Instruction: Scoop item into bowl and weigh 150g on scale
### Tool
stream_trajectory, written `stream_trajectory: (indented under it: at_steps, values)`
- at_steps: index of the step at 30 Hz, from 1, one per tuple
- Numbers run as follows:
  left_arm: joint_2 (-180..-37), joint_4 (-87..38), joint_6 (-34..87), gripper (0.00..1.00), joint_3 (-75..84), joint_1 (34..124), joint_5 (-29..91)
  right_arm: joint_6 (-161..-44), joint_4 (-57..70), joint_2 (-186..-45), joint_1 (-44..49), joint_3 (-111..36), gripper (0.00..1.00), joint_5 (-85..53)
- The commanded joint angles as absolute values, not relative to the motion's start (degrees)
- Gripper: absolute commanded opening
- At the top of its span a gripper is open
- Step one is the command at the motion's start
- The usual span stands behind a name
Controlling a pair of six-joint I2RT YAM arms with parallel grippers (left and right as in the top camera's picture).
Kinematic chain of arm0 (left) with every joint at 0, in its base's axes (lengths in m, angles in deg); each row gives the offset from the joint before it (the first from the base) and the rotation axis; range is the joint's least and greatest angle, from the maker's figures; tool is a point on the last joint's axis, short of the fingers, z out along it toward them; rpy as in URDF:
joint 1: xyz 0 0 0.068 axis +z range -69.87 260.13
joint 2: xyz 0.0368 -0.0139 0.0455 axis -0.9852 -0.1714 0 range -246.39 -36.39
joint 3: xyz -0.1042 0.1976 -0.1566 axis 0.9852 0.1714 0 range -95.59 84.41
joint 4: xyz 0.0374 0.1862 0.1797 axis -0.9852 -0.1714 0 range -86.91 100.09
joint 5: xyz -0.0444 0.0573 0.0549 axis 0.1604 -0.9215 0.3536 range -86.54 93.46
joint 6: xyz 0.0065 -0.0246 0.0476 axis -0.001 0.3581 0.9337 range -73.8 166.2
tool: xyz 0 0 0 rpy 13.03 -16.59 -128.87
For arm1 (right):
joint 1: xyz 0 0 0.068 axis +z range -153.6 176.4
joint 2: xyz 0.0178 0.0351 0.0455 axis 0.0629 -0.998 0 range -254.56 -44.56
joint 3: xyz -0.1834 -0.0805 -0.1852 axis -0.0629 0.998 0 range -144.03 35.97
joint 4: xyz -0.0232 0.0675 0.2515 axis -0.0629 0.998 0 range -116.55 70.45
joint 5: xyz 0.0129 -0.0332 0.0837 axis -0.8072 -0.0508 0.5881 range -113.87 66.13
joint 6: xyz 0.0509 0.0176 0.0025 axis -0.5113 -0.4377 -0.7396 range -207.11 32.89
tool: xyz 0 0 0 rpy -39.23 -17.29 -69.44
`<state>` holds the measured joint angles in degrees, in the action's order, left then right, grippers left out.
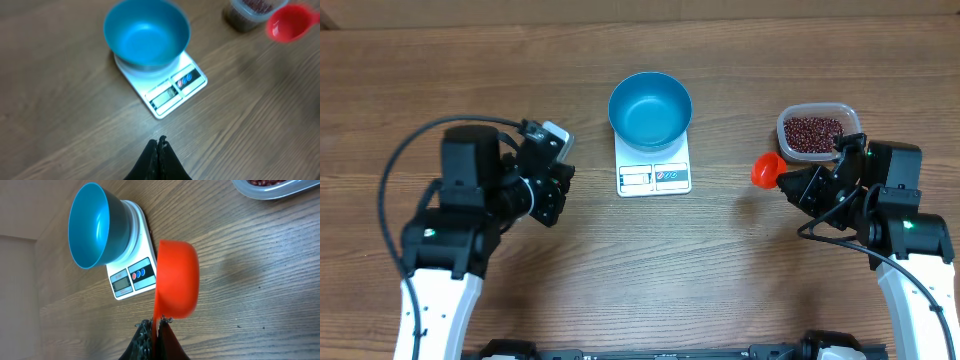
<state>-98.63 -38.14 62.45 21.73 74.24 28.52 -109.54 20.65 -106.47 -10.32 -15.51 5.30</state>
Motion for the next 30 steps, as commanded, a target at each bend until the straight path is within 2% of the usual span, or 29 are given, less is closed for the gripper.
stream_trajectory:
  at_steps: [1, 14, 18, 22, 30]
  values:
    - [-99.1, -35.0, 62.9, 0.04, 26.0, 74.3, 28.6, -109.1, 20.5, -105.8, -10.5, -16.6, 0.04, 5.5]
    - [-107.1, -31.2, 65.6, 0.04, 26.2, 74.3, 28.7, -109.1, 20.5, -105.8, -10.5, -16.6, 0.04, 5.3]
    - [-108.0, -29.9, 71.7, 0.04, 26.2, 73.6, 33.1, -109.1, 20.5, -105.8, -10.5, -16.6, 0.04, 5.2]
    - [-108.0, -29.9, 72.6, 0.04, 26.2, 71.7, 32.8, -109.1, 20.3, -105.8, -10.5, -16.6, 0.04, 5.1]
    - [-107.3, -32.4, 60.6, 0.04, 26.2, 66.9, 26.4, -109.1, 20.5, -105.8, -10.5, -16.6, 0.04, 5.1]
